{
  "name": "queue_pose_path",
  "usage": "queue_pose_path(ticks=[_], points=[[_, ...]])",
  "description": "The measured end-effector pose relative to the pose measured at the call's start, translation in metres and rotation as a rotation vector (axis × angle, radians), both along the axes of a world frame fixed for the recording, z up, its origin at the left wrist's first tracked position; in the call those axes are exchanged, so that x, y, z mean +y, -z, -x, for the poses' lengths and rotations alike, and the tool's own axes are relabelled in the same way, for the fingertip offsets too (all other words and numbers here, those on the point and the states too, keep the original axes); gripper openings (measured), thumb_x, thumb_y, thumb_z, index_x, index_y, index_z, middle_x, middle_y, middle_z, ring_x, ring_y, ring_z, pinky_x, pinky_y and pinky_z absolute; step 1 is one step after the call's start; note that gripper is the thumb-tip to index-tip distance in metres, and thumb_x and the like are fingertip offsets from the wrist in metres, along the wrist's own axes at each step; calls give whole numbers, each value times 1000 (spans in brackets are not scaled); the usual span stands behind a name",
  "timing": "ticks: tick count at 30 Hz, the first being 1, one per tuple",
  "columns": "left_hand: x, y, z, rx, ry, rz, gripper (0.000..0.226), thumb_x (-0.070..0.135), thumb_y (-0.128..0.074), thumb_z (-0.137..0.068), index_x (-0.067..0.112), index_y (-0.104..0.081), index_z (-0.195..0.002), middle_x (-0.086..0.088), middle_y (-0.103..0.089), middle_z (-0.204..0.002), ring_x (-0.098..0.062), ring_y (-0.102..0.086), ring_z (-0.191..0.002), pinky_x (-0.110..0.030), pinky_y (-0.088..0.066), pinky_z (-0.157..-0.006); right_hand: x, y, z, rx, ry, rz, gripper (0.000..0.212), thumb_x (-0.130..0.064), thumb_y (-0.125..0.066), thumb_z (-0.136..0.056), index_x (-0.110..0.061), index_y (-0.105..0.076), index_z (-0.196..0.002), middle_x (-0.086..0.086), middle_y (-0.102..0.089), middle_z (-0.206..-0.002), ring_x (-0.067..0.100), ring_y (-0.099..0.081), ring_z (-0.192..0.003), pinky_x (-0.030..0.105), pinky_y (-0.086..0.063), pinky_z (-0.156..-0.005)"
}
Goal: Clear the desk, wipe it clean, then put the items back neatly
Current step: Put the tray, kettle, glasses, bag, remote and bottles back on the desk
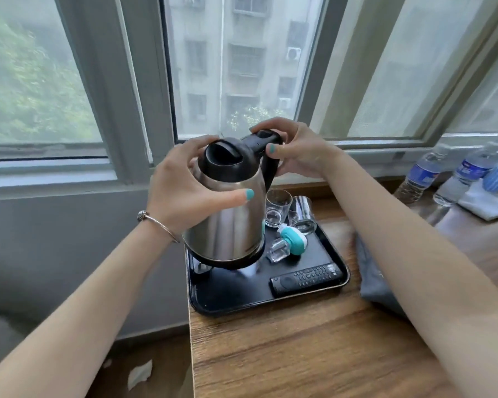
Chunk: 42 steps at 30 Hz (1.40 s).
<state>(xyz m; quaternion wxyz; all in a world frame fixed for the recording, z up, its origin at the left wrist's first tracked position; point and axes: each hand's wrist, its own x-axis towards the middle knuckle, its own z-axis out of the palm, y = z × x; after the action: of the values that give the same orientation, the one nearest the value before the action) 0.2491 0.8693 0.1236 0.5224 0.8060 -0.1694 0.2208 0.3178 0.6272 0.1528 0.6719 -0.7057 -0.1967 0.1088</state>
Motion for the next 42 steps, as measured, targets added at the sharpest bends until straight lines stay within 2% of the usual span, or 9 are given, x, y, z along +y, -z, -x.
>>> queue_pose_path(ticks=[3,8,13,21,25,31,37,42], points=[[-9,14,-6,10,-88,10,78,48,-88,-42,37,-61,-115,24,-64,-107,14,-58,-96,-4,-42,-84,-2,12,-31,24,-84,23,46,-18,-86,-66,-19,-70,-109,15,-59,-110,29,-58,-96,81,-39,-83],[-28,32,-9,16,-195,27,80,51,-87,-41,36,-62,-116,17,-64,-112,7,-59,-102,-11,-44,-90,-9,26,-62,39,-224,53,45,-16,-84,-67,-17,-69,-109,15,-60,-111,31,-57,-101,82,-37,-82],[-44,40,-16,29,-260,14,84,54,-84,-40,33,-62,-119,12,-63,-118,5,-58,-105,-10,-44,-91,-16,38,-79,32,-286,24,48,-22,-89,-64,-19,-70,-108,14,-59,-111,32,-56,-102,82,-38,-82],[-59,54,-40,78,-254,8,85,52,-86,-40,32,-62,-119,11,-64,-116,5,-61,-100,-7,-44,-85,-33,53,-102,51,-276,23,58,-26,-94,-58,-18,-69,-110,14,-60,-113,34,-56,-104,80,-39,-85],[-62,64,-43,84,-264,-1,86,52,-87,-42,30,-61,-121,10,-64,-117,6,-60,-102,-3,-41,-82,-34,62,-106,42,-290,38,57,-28,-93,-58,-19,-70,-109,14,-61,-113,32,-58,-103,77,-43,-84],[-66,61,-43,101,-284,-31,86,56,-85,-40,35,-61,-120,14,-63,-117,11,-58,-102,-2,-39,-81,-38,64,-106,62,-313,26,54,-34,-95,-55,-27,-73,-104,13,-57,-109,30,-52,-100,74,-47,-82],[-72,59,-44,117,-268,-29,87,54,-85,-41,34,-60,-122,11,-63,-118,13,-58,-98,-1,-39,-79,-45,65,-109,51,-331,24,55,-34,-94,-57,-23,-70,-106,15,-55,-114,32,-53,-104,78,-43,-82],[-67,62,-40,95,-261,-33,89,55,-85,-40,32,-60,-122,9,-63,-120,7,-58,-104,-4,-40,-83,-42,65,-104,18,-339,48,58,-38,-95,-53,-25,-72,-104,11,-60,-110,30,-57,-101,72,-48,-82]])
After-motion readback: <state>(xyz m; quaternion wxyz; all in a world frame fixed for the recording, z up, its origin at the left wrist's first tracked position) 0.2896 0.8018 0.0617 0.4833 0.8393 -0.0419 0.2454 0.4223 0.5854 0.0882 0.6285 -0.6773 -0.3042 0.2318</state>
